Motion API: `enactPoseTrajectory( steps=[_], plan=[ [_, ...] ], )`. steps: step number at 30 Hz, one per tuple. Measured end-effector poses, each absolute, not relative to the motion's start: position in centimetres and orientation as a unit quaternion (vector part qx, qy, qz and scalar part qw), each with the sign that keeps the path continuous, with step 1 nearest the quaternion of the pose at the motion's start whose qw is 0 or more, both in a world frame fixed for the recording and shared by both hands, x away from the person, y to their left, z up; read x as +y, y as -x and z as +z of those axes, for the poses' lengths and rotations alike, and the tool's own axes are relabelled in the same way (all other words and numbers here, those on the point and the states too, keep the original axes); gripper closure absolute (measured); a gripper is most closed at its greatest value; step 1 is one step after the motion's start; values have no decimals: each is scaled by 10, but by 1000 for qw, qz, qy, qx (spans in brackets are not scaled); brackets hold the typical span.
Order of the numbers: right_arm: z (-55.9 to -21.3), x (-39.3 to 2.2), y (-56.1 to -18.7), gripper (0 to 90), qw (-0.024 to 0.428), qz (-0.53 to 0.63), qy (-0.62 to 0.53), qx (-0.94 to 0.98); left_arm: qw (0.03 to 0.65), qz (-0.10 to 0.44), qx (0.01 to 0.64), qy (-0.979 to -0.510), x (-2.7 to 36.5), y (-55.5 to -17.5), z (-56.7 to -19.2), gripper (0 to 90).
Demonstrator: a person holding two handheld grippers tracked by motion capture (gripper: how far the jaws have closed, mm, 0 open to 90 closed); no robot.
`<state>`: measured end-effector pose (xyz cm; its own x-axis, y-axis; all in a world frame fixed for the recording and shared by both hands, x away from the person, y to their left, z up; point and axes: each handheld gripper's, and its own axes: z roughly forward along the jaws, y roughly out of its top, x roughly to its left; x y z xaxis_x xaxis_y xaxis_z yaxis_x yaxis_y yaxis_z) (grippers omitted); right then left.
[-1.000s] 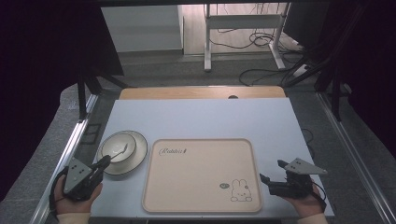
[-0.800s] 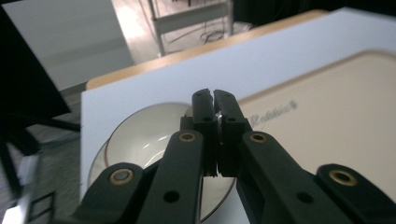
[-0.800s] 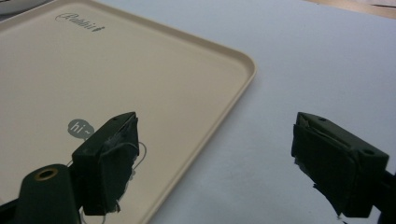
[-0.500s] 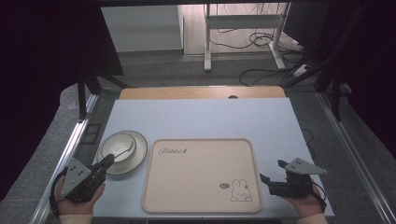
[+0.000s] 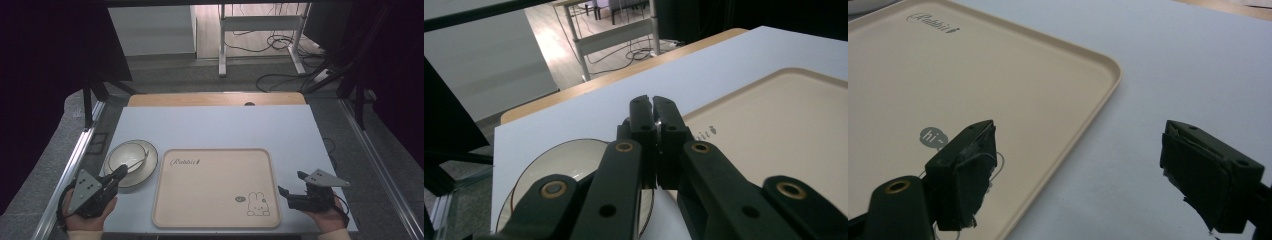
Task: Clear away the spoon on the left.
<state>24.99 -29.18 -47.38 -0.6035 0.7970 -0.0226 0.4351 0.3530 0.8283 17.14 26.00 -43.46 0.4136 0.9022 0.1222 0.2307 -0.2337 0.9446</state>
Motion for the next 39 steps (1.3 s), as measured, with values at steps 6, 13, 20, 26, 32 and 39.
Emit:
enactPoseTrajectory(
  steps=[6, 13, 20, 26, 32, 39],
  plan=[
    [-473, -292, -250, 153, 218, 416, -388, 793, 471, 355, 398, -702, 252, -176, -433, 895],
    [-473, -292, -249, 153, 218, 418, -387, 792, 477, 352, 391, -704, 241, -182, -429, 896],
    [-472, -292, -249, 153, 218, 419, -389, 790, 479, 346, 378, -713, 225, -191, -426, 896],
    [-472, -293, -249, 153, 218, 423, -390, 788, 473, 343, 367, -724, 211, -200, -425, 895],
    [-472, -293, -249, 153, 218, 423, -391, 788, 469, 339, 364, -730, 204, -208, -425, 895],
    [-473, -292, -250, 153, 219, 419, -392, 789, 468, 329, 352, -740, 192, -218, -426, 895]
  ],
)
